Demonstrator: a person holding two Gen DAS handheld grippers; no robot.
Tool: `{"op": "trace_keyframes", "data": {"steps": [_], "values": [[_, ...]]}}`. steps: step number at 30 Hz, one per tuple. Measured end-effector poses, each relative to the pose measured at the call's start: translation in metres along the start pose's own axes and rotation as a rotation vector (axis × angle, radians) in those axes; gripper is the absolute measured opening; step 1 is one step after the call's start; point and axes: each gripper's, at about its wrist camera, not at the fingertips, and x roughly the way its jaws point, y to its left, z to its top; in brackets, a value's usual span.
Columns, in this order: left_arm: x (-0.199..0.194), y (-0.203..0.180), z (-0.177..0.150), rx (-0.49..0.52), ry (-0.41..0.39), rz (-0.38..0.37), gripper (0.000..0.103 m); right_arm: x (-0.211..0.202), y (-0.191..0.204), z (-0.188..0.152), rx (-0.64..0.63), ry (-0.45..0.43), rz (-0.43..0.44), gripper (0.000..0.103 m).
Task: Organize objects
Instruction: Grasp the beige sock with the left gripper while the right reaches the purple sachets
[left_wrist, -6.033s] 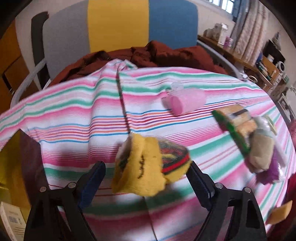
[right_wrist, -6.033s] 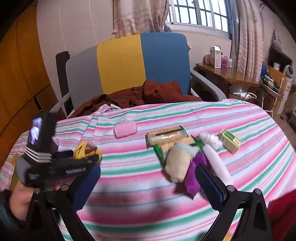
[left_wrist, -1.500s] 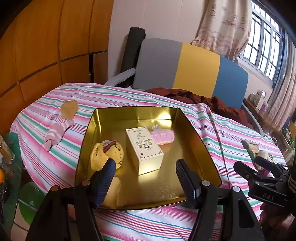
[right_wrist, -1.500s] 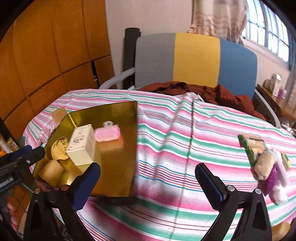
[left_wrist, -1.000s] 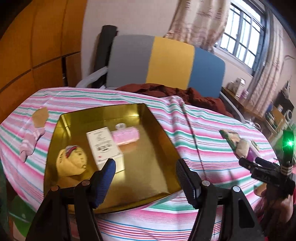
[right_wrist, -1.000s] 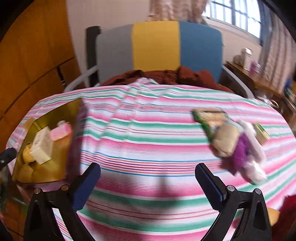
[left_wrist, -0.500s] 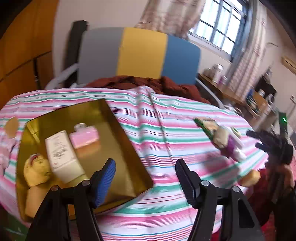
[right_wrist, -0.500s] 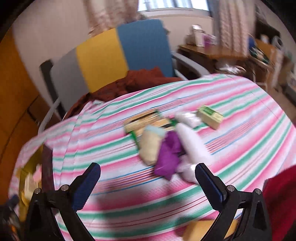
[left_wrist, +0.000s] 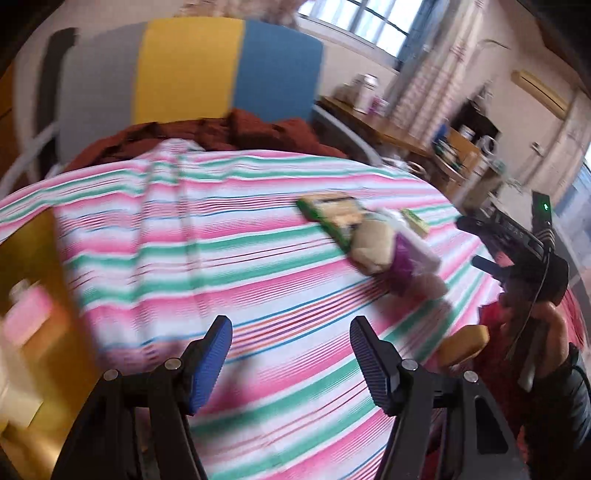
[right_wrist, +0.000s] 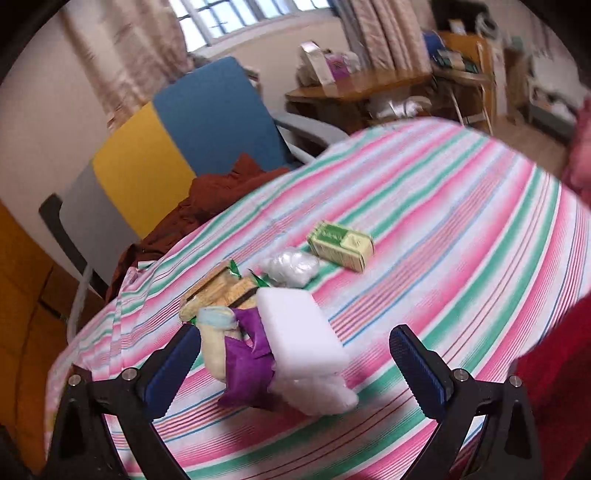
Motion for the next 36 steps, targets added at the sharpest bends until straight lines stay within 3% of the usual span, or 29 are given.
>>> {"op": "trace_keyframes", "data": {"steps": [8, 12, 23, 30, 36], "values": [[0.062, -0.054, 0.042, 0.158, 0.023, -0.106, 0.066, 0.0, -0.004, 0.001, 0.032, -0.015, 0.042, 0.103], [0.095, -0.073, 0.06, 0.201, 0.055, -0.129, 0.058, 0.002, -0.006, 0.001, 0.045, 0.0, 0.061, 0.103], [0.172, -0.09, 0.083, 0.177, 0.136, -0.161, 0.053, 0.006, -0.004, 0.0, 0.045, 0.016, 0.086, 0.103], [0.165, -0.085, 0.072, 0.164, 0.11, -0.2, 0.05, 0.011, -0.002, 0.0, 0.031, 0.032, 0.076, 0.103], [0.126, -0.052, 0.039, 0.09, 0.094, -0.192, 0.05, 0.013, -0.005, 0.0, 0.047, 0.039, 0.059, 0.103]]}}
